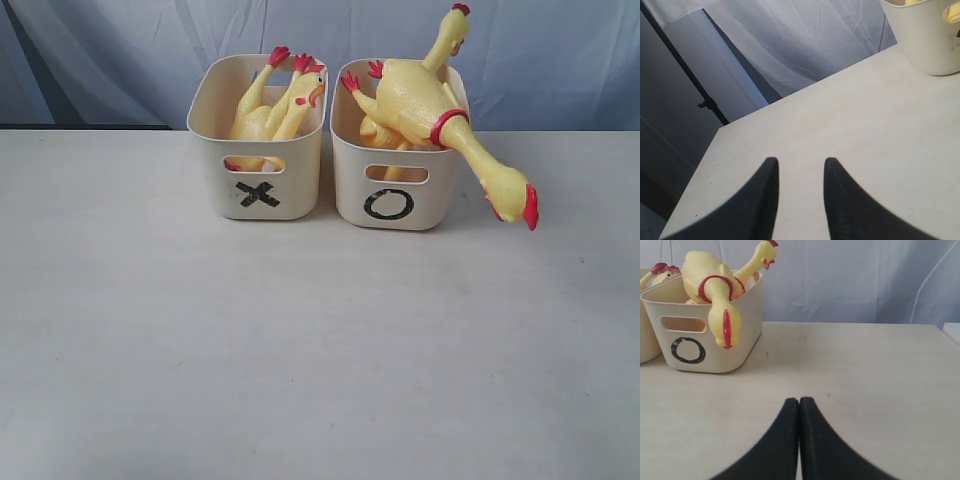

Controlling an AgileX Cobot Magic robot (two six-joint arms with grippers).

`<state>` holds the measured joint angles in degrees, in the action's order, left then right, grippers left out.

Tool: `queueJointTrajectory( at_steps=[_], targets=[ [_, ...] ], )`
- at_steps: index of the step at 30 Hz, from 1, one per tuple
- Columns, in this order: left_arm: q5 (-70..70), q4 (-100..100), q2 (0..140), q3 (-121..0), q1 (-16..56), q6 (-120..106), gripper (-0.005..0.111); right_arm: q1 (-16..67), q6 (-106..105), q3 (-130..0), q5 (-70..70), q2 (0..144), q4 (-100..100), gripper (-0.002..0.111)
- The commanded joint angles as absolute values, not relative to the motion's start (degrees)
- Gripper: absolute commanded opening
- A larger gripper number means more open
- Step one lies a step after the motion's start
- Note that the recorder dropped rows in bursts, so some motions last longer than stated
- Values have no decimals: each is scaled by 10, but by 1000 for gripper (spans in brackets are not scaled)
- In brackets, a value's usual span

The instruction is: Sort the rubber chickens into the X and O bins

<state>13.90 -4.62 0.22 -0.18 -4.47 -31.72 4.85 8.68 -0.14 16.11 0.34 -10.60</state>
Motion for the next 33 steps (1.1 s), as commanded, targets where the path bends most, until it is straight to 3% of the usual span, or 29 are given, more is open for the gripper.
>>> queueJointTrajectory(
  at_steps=[1,8,15,33],
  targets=[
    [111,-48,0,0,-45,-312,30,45,86,0,162,0,-111,0],
    [111,-48,0,0,-45,-277,30,45,86,0,162,0,-109,0],
    [115,-46,0,0,-45,-62,30,45,86,0,162,0,-103,0],
    [115,-43,0,0,-45,-47,30,45,86,0,164,0,-85,0]
  ],
)
